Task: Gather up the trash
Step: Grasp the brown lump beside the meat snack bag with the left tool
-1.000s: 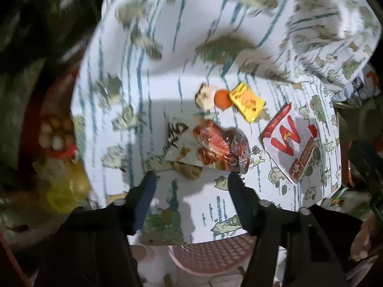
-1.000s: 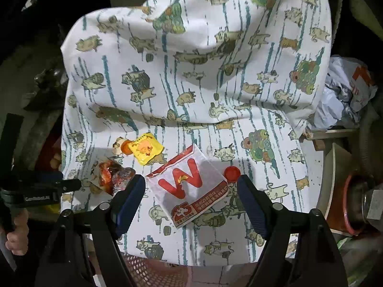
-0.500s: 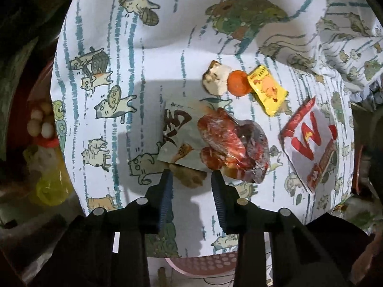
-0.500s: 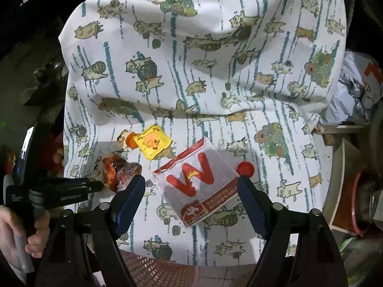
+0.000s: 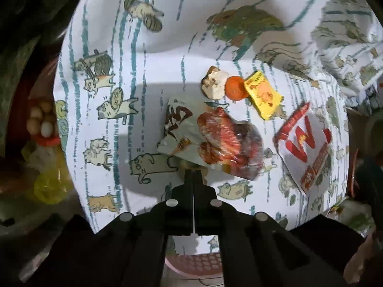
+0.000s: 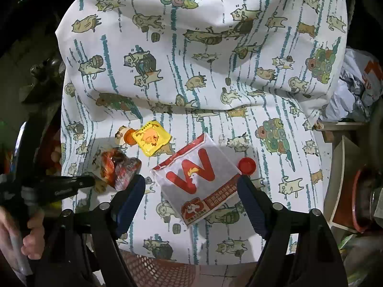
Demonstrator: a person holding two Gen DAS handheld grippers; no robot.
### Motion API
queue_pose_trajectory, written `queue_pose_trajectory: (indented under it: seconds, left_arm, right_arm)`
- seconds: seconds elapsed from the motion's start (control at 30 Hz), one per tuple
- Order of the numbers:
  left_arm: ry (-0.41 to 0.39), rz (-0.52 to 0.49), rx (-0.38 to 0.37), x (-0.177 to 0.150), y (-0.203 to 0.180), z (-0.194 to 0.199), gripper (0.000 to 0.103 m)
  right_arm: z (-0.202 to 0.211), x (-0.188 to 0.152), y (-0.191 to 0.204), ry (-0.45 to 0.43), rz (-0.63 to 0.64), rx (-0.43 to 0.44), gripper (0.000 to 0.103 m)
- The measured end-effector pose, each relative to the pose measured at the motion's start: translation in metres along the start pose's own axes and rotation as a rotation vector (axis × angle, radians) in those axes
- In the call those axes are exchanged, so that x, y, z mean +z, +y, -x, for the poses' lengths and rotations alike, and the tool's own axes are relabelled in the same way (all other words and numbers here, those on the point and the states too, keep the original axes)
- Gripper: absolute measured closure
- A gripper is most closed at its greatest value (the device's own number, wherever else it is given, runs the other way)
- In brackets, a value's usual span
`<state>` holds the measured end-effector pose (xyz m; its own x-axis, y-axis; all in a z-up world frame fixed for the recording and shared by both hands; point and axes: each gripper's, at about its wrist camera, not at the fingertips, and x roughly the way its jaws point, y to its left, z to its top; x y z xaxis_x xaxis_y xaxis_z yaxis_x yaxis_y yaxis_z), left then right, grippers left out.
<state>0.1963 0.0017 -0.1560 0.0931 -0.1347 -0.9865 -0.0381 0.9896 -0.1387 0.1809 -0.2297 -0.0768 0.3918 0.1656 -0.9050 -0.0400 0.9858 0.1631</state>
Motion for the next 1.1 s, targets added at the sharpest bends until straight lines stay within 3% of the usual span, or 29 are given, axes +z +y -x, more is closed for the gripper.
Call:
queue_pose_trajectory:
  seconds: [0.13, 0.23, 0.3, 0.33, 0.53, 0.83, 0.9, 0.93, 1.1]
  left_arm:
    - [-0.014, 0.008, -0.020, -0.004, 0.009, 0.012, 0.103]
    - [-0.020, 0.032, -0.029, -0.004, 0.020, 0.017, 0.102]
    - [-0.010, 0.065, -0.080, -0.002, 0.029, 0.016, 0.079]
    - [-0.007, 0.068, -0.092, -0.001, 0.030, 0.016, 0.062]
    - [0.030, 0.056, -0.089, 0.000, 0.019, 0.004, 0.062]
    - [0.057, -0.032, 0.064, 0.006, -0.003, -0.025, 0.063]
    - [0.050, -0.024, 0.067, 0.005, -0.004, -0.028, 0.066]
    - [0.044, -0.035, 0.066, 0.005, -0.007, -0.028, 0.073]
    - [0.037, -0.034, 0.064, -0.001, -0.009, -0.022, 0.075]
  right_arm:
    - [-0.003, 0.009, 0.015, 0.004, -0.021, 0.044, 0.022]
    - [-0.007, 0.011, 0.031, -0.001, -0.003, 0.031, 0.022]
    - [-0.010, 0.010, 0.038, -0.003, 0.007, 0.014, 0.022]
    - [-0.011, 0.009, 0.040, -0.001, 0.007, 0.009, 0.022]
    - [-0.020, 0.009, 0.027, 0.013, -0.016, -0.024, 0.022]
    - [-0.023, 0.014, 0.004, 0.042, -0.076, 0.032, 0.022]
    - [-0.024, 0.013, 0.006, 0.040, -0.057, 0.017, 0.022]
    - [-0.025, 0.013, 0.007, 0.043, -0.044, 0.012, 0.022]
    - [-0.027, 0.017, 0.011, 0.044, -0.023, 0.011, 0.022]
